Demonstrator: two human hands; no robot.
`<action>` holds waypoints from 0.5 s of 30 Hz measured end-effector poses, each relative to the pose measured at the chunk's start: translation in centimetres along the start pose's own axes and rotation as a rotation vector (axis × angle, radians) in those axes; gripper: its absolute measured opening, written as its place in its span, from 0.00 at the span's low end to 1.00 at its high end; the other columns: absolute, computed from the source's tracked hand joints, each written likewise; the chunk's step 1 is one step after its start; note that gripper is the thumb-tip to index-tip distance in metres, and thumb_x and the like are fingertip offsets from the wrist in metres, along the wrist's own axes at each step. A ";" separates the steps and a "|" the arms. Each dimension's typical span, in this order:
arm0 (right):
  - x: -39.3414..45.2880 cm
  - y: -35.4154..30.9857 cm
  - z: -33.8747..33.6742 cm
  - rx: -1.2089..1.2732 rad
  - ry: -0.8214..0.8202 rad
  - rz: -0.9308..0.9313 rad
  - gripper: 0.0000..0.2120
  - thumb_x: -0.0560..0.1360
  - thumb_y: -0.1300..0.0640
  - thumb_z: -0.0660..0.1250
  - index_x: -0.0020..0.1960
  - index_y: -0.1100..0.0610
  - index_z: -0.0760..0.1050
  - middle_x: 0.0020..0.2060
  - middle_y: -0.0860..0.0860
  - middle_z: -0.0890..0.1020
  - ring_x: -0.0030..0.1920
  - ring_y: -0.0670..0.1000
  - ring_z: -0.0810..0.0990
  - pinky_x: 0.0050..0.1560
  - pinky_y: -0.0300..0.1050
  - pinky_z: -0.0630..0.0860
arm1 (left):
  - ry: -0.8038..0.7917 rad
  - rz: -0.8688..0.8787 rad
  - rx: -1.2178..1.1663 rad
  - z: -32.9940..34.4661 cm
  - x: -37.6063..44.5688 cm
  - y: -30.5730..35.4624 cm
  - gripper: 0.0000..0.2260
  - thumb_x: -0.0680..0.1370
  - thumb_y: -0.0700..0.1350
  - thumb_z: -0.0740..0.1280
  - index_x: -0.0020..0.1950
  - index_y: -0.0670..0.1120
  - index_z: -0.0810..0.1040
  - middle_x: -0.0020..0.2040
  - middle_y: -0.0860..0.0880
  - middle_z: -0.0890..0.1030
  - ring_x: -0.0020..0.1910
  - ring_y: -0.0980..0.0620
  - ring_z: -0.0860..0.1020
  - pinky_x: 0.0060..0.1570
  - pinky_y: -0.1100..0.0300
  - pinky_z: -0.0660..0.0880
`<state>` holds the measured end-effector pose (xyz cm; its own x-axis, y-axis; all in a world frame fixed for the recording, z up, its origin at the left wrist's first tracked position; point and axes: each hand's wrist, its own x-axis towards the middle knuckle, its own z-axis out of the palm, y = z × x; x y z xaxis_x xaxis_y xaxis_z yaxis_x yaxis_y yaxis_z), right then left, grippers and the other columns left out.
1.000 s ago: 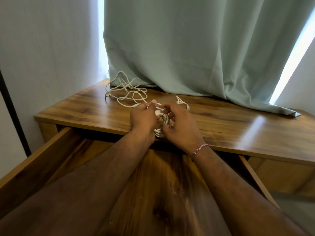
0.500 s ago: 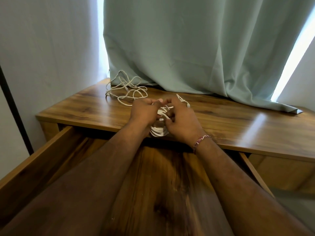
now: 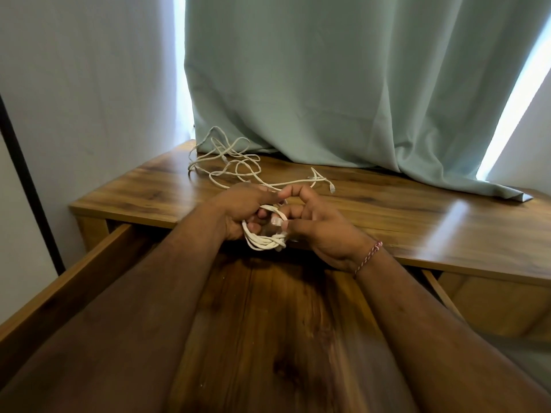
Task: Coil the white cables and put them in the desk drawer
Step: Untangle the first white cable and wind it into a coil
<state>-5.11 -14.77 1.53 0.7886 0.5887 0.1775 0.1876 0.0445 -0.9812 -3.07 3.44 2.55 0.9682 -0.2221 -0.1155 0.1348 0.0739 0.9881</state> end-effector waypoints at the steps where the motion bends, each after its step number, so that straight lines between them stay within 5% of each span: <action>1: 0.0 0.1 0.2 0.029 -0.004 0.011 0.25 0.75 0.76 0.67 0.66 0.58 0.66 0.48 0.59 0.83 0.46 0.54 0.85 0.43 0.45 0.82 | 0.026 0.012 -0.009 0.2 0.1 -0.1 0.07 0.80 0.43 0.70 0.48 0.40 0.77 0.26 0.47 0.66 0.18 0.55 0.66 0.18 0.67 0.65; 8: 1.3 1.7 1.0 -0.309 0.604 -0.169 0.09 0.74 0.67 0.76 0.52 0.58 0.82 0.41 0.54 0.87 0.43 0.53 0.87 0.47 0.57 0.85 | 0.208 0.109 -0.115 2.5 1.3 -0.8 0.10 0.83 0.45 0.67 0.44 0.42 0.79 0.24 0.48 0.70 0.21 0.55 0.68 0.20 0.68 0.63; 12: 1.4 2.2 0.3 -0.339 0.823 -0.195 0.06 0.69 0.52 0.81 0.44 0.47 0.86 0.45 0.49 0.87 0.46 0.54 0.87 0.47 0.59 0.85 | 0.252 0.138 -0.164 2.8 1.5 -1.1 0.12 0.84 0.47 0.66 0.48 0.41 0.82 0.25 0.49 0.71 0.21 0.56 0.66 0.21 0.67 0.63; 15: 1.4 2.0 0.2 -0.217 0.812 -0.206 0.06 0.70 0.57 0.81 0.39 0.49 0.85 0.40 0.52 0.88 0.43 0.56 0.87 0.47 0.63 0.85 | 0.350 0.178 -0.100 2.8 1.7 -1.2 0.12 0.83 0.48 0.68 0.49 0.41 0.84 0.27 0.48 0.73 0.22 0.55 0.68 0.22 0.63 0.68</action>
<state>-3.73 -13.73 -0.15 0.8855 -0.1764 0.4299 0.4148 -0.1168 -0.9024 -2.21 0.29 1.43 0.9893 0.1456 0.0119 -0.0382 0.1797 0.9830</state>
